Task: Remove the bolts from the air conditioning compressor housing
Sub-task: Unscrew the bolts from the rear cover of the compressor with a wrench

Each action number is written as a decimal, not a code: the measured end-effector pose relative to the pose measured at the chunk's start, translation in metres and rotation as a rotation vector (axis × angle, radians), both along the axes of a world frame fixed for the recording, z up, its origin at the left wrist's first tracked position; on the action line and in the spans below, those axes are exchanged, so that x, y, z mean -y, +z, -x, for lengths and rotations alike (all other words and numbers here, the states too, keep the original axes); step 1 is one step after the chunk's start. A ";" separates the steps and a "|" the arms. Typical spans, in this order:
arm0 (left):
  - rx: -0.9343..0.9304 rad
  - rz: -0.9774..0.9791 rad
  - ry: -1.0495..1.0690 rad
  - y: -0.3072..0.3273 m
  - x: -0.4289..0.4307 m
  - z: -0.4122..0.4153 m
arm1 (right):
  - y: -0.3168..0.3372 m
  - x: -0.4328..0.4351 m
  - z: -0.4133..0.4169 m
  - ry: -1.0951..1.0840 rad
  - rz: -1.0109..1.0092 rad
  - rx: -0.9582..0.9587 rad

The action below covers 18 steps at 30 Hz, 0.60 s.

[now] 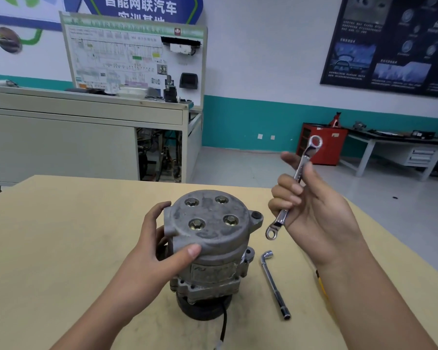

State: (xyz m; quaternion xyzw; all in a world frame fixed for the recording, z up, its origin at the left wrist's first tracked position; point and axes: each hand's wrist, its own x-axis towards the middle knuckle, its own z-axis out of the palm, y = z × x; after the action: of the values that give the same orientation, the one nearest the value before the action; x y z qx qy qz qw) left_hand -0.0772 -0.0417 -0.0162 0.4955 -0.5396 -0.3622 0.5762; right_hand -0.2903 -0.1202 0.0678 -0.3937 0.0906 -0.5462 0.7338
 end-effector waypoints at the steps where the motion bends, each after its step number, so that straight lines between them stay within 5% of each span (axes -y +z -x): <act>1: -0.003 0.004 0.002 0.000 0.000 -0.001 | 0.002 0.000 -0.004 0.006 0.000 0.048; 18: 0.042 0.052 -0.026 -0.001 0.003 0.002 | 0.002 0.015 -0.022 -0.027 -0.051 0.284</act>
State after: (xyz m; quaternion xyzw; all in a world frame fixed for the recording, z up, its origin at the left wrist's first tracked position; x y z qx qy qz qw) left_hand -0.0794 -0.0450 -0.0169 0.4811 -0.5670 -0.3451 0.5727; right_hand -0.2685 -0.1354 0.0698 -0.2924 0.0047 -0.6037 0.7417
